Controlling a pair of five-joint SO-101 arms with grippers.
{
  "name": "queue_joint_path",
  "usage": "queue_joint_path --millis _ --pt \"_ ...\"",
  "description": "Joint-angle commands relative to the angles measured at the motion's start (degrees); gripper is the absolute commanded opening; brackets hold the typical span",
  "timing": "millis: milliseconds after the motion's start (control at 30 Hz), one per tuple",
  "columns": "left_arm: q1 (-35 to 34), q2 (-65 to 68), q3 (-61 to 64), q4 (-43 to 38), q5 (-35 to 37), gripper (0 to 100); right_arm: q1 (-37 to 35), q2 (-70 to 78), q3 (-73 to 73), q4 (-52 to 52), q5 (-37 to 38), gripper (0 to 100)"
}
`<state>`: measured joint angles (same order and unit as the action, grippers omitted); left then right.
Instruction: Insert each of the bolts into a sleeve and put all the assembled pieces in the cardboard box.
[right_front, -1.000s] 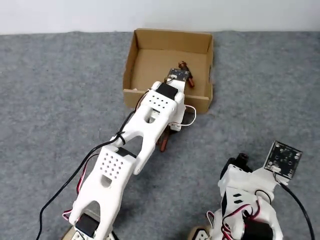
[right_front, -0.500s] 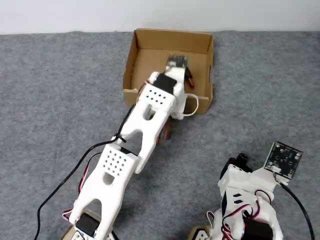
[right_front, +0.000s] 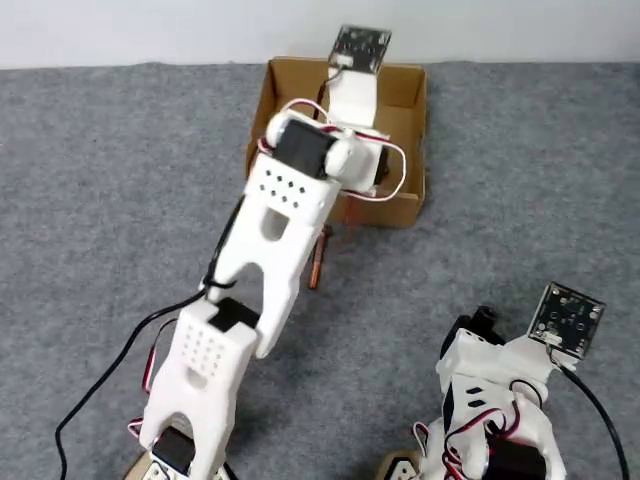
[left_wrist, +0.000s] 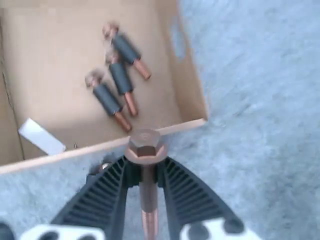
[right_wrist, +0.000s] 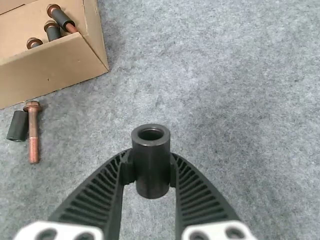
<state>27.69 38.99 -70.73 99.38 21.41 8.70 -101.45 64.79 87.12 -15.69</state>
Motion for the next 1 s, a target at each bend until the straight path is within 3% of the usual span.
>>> queue_joint_path --millis 0,167,433,567,700,967 --pt "0.44 -8.44 -2.59 1.23 -2.29 0 0.4 -0.22 -0.26 -1.54 -0.26 0.8" --pt "0.44 -17.85 6.81 1.32 -2.37 0 0.22 -0.22 -0.18 -1.54 -0.18 0.8" --pt "1.14 -41.05 38.02 -0.7 -3.6 0 0.22 -0.22 -0.18 -1.45 -0.18 0.8" --pt "0.79 -52.92 51.21 -6.77 -3.6 0 -0.4 -0.22 -0.18 -1.19 0.26 0.8" --pt "1.23 -64.26 66.24 -13.63 -3.69 0 -6.11 -2.42 0.35 -1.01 3.43 0.8" --pt "0.79 -92.04 97.63 -34.73 -3.52 0 -16.57 -2.42 0.62 -1.27 3.52 0.8"
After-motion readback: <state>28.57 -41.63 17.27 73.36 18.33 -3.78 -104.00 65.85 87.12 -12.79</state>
